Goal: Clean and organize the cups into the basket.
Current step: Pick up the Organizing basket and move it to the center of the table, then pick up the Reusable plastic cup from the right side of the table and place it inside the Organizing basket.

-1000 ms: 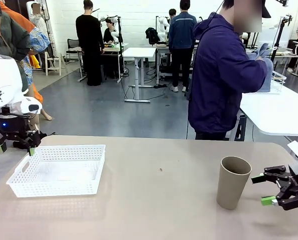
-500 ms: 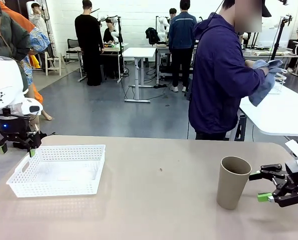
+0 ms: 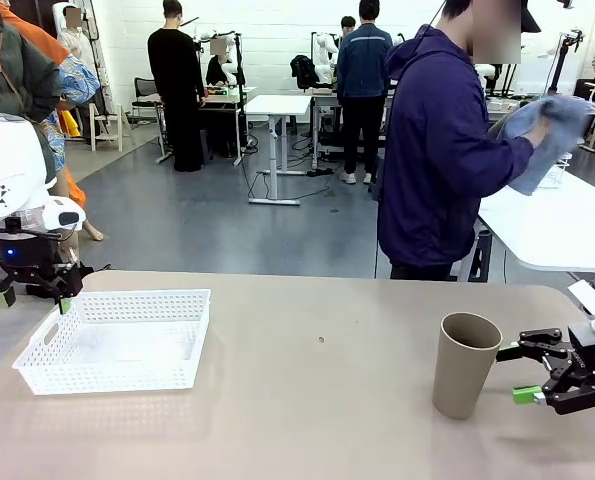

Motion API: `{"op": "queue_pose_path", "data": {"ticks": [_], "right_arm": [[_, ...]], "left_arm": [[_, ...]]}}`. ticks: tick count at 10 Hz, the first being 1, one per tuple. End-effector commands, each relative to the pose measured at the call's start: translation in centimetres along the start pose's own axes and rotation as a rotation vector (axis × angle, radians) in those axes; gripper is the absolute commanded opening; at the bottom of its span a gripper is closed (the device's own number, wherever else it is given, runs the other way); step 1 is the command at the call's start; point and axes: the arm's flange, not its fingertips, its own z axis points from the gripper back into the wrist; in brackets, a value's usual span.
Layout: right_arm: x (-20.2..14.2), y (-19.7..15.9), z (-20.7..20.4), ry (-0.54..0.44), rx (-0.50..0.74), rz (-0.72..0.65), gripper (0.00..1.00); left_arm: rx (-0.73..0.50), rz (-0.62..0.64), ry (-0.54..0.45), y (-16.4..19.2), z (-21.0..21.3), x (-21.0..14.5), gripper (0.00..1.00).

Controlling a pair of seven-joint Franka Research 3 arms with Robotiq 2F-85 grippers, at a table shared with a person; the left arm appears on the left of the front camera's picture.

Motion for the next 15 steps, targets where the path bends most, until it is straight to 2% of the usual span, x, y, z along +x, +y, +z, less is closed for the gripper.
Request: {"op": "queue_pose_path", "data": {"ticks": [1,2,3,15], "right_arm": [[-0.9,-1.0,-1.5,-0.055,-0.044,0.044,1.0],[-1.2,-1.7,-2.1,-0.108,-0.018,0.034,1.0],[-1.5,-2.1,-2.8,-0.116,-0.009,0.029,1.0],[-1.3,-2.9,-8.6,-0.114,0.091,0.049,1.0]], "left_arm": [[-0.041,-0.025,-0.041,0.8,-0.8,-0.1,1.0],[-0.063,-0.019,-0.054,0.7,-0.9,-0.2,1.0],[-0.086,-0.02,-0.058,0.2,-0.9,-0.1,1.0],[-0.13,-0.04,0.006,-1.2,-3.8,2.5,1.0]]}}
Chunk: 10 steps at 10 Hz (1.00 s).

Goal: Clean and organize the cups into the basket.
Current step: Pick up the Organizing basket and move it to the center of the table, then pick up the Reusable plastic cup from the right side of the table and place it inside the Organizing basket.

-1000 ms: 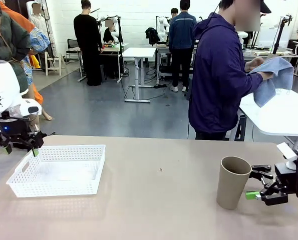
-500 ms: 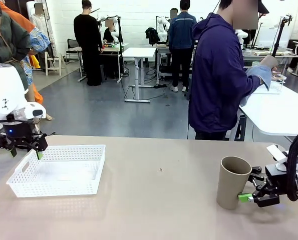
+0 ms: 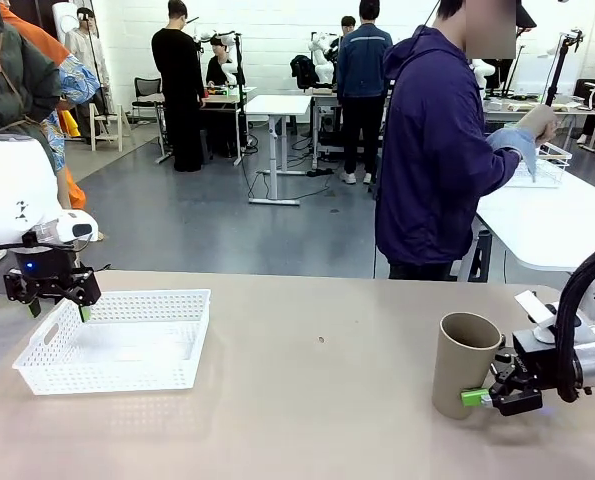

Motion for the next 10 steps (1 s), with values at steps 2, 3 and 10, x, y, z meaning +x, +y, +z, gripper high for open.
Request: {"op": "queue_pose_path", "data": {"ticks": [2,3,10], "right_arm": [[-0.3,-0.6,-1.2,-0.011,-0.018,0.023,1.0],[-0.3,-0.6,-1.3,-0.015,-0.018,0.025,1.0],[-0.3,-0.4,-1.6,-0.03,-0.019,0.051,1.0]], "left_arm": [[-0.053,-0.005,0.013,0.4,-0.9,1.1,1.0],[-0.048,-0.009,0.014,0.5,-1.2,1.2,1.0],[-0.049,-0.07,-0.001,1.7,-3.9,2.2,1.0]]}}
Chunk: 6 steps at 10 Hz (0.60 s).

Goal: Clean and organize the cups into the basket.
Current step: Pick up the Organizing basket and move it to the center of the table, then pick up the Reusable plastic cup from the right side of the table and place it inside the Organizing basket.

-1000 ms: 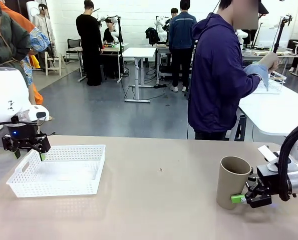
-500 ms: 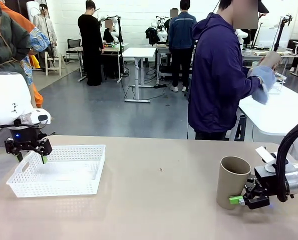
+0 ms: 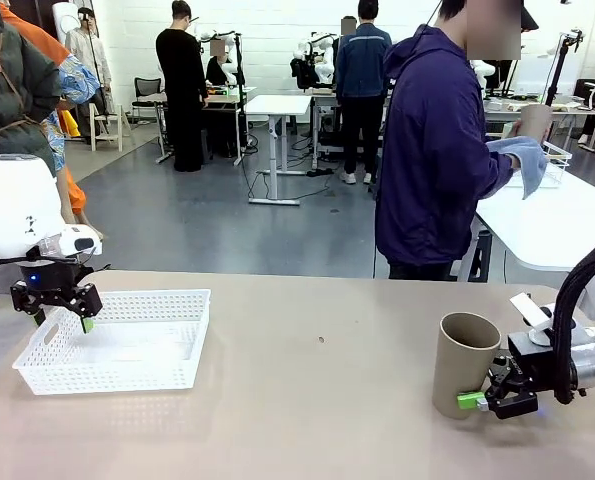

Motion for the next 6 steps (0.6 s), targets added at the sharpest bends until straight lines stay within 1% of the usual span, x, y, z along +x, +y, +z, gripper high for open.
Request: {"op": "queue_pose_path", "data": {"ticks": [1,2,3,4,5,6], "right_arm": [[-0.19,-0.42,-0.97,-0.031,-0.035,0.031,1.0],[-0.23,-0.42,-0.95,-0.032,-0.033,0.037,1.0],[-0.32,-0.37,-0.9,-0.035,-0.017,0.055,0.52],[-0.35,-0.32,-0.83,-0.037,-0.009,0.057,0.42],[-0.37,-0.35,-0.77,-0.039,-0.01,0.059,0.0],[-0.37,-0.34,-0.76,-0.039,-0.011,0.056,0.0]], "left_arm": [[-0.032,-0.02,-0.023,1.08,-0.55,1.17,1.0],[-0.036,-0.025,-0.025,1.24,-0.76,1.48,1.0],[-0.04,-0.035,-0.028,1.39,-0.99,1.67,0.41],[-0.044,-0.04,-0.029,1.21,-0.94,1.71,0.41],[-0.043,-0.041,-0.029,1.21,-0.9,1.73,0.0],[-0.042,-0.044,-0.03,1.37,-0.91,1.68,0.36]]}}
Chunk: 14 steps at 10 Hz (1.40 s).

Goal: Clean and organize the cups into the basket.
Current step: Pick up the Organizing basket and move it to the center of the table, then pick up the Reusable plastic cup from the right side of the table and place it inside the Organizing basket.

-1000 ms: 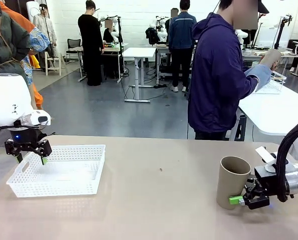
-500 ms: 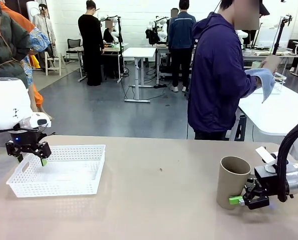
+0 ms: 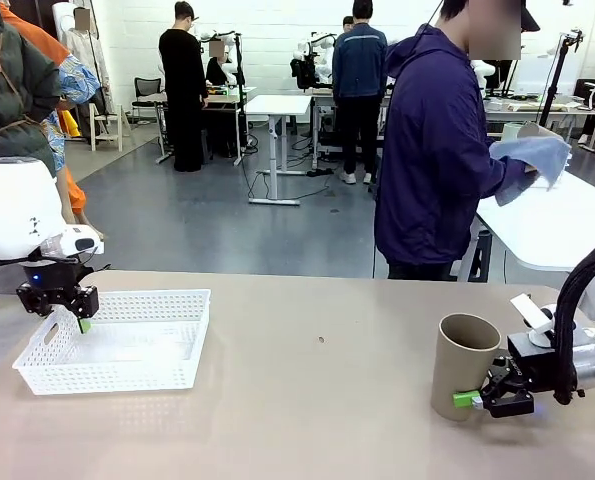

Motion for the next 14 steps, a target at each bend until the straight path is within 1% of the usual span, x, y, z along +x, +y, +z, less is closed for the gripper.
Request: {"op": "queue_pose_path", "data": {"ticks": [1,2,3,4,5,6,8,9,10,11,12,13,14], "right_arm": [[-0.3,-0.4,-0.6,-0.027,-0.019,0.03,0.0],[-0.3,-0.4,-0.5,-0.027,-0.021,0.028,0.23],[-0.4,-0.5,-0.4,-0.026,-0.025,0.024,0.23],[-0.4,-0.5,-0.3,-0.025,-0.027,0.021,0.0],[-0.4,-0.5,-0.2,-0.022,-0.029,0.019,0.23],[-0.4,-0.5,-0.1,-0.02,-0.033,0.014,0.0],[-0.4,-0.5,0.0,-0.016,-0.036,0.005,0.0],[-0.3,-0.5,0.1,-0.014,-0.036,0.005,0.25],[-0.4,-0.6,0.1,-0.005,-0.044,0.0,0.25],[-0.4,-0.6,0.3,0.004,-0.053,-0.005,0.0],[-0.1,-0.3,0.2,0.015,-0.073,-0.011,0.25],[0.9,0.2,0.3,0.017,-0.085,-0.037,0.0],[2.6,0.8,0.7,0.027,-0.09,-0.041,0.0]], "left_arm": [[-0.029,-0.02,-0.012,0.7,-0.1,0.3,0.0],[-0.029,-0.019,-0.01,0.6,0.0,0.3,0.0],[-0.028,-0.016,-0.007,0.6,0.0,0.4,0.0],[-0.028,-0.014,-0.007,0.6,0.1,0.3,0.0],[-0.026,-0.011,-0.007,0.6,0.1,0.3,0.0],[-0.027,-0.008,-0.004,0.6,0.1,0.4,0.0],[-0.026,-0.002,-0.004,0.7,0.2,0.4,0.0],[-0.025,0.001,-0.003,0.7,0.2,0.4,0.0],[-0.023,0.001,-0.003,0.6,0.2,0.4,0.0],[-0.02,0.005,-0.003,0.7,0.2,0.4,0.0],[-0.017,0.016,-0.003,0.6,0.3,0.4,0.0],[0.0,0.062,0.006,0.1,0.3,0.4,0.0],[-0.005,0.111,0.029,-0.7,0.6,0.4,0.0]]}}
